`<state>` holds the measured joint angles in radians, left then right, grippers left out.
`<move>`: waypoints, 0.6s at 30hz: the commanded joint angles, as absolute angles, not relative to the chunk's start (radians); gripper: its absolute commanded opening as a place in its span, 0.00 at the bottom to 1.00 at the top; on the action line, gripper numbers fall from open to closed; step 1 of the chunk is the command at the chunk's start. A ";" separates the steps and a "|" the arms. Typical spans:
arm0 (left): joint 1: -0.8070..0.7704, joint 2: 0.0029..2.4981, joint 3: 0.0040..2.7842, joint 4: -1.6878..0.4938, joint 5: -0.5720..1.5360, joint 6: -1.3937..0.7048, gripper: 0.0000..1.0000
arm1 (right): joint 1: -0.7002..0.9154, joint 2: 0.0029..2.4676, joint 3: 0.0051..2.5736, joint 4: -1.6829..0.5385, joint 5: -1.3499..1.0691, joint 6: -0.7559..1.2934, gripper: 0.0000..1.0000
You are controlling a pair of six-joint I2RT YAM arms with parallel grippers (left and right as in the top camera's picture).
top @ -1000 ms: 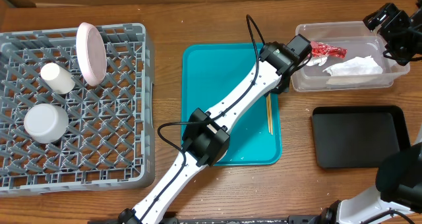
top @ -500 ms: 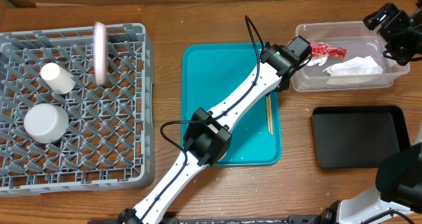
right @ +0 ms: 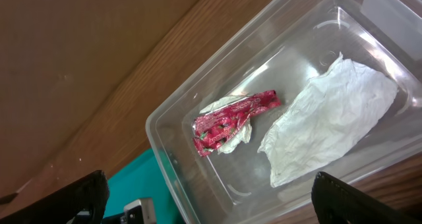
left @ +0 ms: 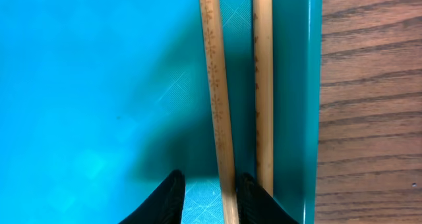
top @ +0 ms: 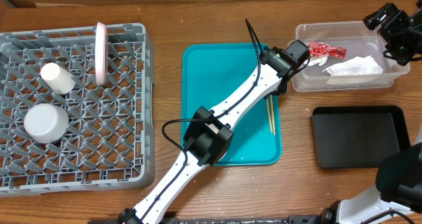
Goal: Sort waste into correct bins and load items into the dishwasher
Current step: 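Reach the left gripper to the chopsticks and grasp one chopstick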
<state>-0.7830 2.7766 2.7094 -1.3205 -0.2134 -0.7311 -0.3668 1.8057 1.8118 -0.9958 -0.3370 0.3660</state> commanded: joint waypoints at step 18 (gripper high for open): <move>-0.763 2.732 2.770 -1.386 -0.208 -0.606 0.04 | -0.369 1.790 1.837 -0.993 -0.341 0.368 1.00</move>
<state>-0.7811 2.7686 2.7007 -1.3647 -0.2119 -0.7086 -0.3664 1.8057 1.8118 -0.9955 -0.3370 0.3660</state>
